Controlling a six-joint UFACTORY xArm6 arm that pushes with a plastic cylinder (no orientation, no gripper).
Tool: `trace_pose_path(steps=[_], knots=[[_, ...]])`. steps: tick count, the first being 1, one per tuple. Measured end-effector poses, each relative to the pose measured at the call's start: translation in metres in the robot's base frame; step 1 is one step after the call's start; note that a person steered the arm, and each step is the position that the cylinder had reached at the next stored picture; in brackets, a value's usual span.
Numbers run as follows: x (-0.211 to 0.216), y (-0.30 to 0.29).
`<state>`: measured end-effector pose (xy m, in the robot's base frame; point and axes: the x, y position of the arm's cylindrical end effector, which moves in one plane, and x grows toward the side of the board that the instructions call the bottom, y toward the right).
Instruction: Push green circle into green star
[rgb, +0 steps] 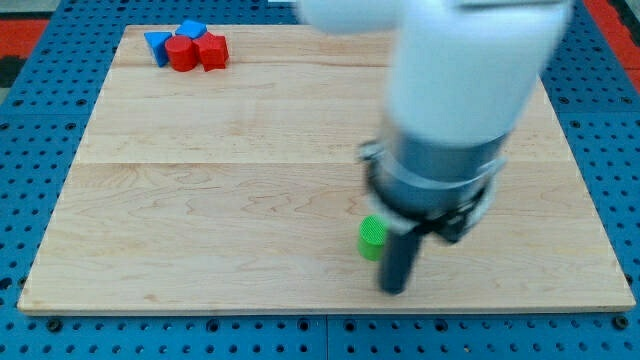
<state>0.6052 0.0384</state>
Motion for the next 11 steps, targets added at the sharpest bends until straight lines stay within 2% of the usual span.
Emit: trace_pose_path(steps=[1,2,3,4,5,6,7,8,10,11], knots=[[-0.03,-0.053],[-0.037,-0.011],[-0.037,0.001],[-0.06,0.02],[-0.108,0.041],[-0.126,0.045],[-0.119,0.027],[-0.099,0.053],[-0.165,0.057],[-0.171,0.057]])
